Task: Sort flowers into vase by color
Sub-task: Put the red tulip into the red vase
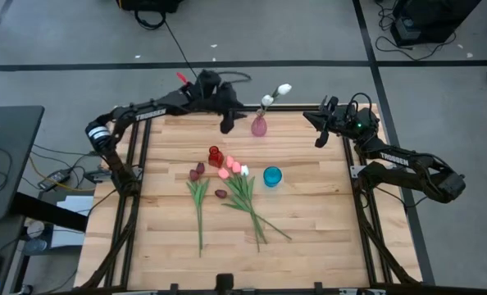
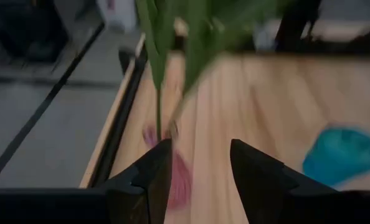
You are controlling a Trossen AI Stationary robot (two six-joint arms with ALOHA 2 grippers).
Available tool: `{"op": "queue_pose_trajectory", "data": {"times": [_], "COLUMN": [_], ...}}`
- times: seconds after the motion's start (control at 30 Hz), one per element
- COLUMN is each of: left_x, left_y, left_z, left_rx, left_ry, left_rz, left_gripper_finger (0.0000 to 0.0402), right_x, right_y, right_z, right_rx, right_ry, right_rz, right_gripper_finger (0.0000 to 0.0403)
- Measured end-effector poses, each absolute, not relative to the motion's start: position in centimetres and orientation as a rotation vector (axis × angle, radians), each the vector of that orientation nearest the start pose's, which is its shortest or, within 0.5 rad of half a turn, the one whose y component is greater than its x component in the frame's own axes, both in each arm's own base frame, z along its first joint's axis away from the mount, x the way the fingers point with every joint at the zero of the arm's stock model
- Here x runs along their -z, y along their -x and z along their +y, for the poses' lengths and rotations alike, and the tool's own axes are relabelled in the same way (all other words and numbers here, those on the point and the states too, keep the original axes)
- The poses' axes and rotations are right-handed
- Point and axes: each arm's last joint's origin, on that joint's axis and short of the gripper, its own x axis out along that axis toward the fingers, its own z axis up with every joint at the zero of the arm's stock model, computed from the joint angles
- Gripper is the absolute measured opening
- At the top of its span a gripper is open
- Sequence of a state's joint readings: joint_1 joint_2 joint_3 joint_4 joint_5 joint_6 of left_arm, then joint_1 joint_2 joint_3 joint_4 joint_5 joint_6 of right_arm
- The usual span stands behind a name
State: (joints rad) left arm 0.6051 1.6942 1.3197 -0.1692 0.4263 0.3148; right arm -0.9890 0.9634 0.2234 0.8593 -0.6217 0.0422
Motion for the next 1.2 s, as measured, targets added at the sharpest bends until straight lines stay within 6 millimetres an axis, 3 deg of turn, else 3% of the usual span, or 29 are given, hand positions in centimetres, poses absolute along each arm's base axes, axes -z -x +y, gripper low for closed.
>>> {"op": "queue_pose_trajectory", "data": {"times": [0.13,0.33,0.67,1.0,1.2], "left_x": [-28.2,-27.2,-26.4,-26.1,-25.6], "left_y": [-32.3,-32.8,-33.9,-34.6,-33.6], "left_z": [17.9,14.7,8.2,0.5,-4.5], "left_rx": [-0.185,-0.29,-0.209,-0.232,-0.473], "left_ry": [-0.102,0.03,0.08,0.449,0.709], "left_rz": [0.672,0.826,0.957,0.979,0.991], "left_gripper_finger": [0.0168,0.0168,0.0168,0.0168,0.0168], "right_x": [-21.0,-21.0,-20.8,-20.4,-20.2], "right_y": [-11.4,-11.4,-11.4,-11.7,-12.7], "right_z": [-14.2,-14.2,-14.2,-14.0,-13.1], "right_rx": [0.365,0.369,0.369,0.33,0.246], "right_ry": [0.045,0.061,0.064,-0.035,-0.086], "right_rz": [-0.091,-0.087,-0.067,-0.05,-0.032], "right_gripper_finger": [0.0013,0.0013,0.0013,0.0013,0.0013]}}
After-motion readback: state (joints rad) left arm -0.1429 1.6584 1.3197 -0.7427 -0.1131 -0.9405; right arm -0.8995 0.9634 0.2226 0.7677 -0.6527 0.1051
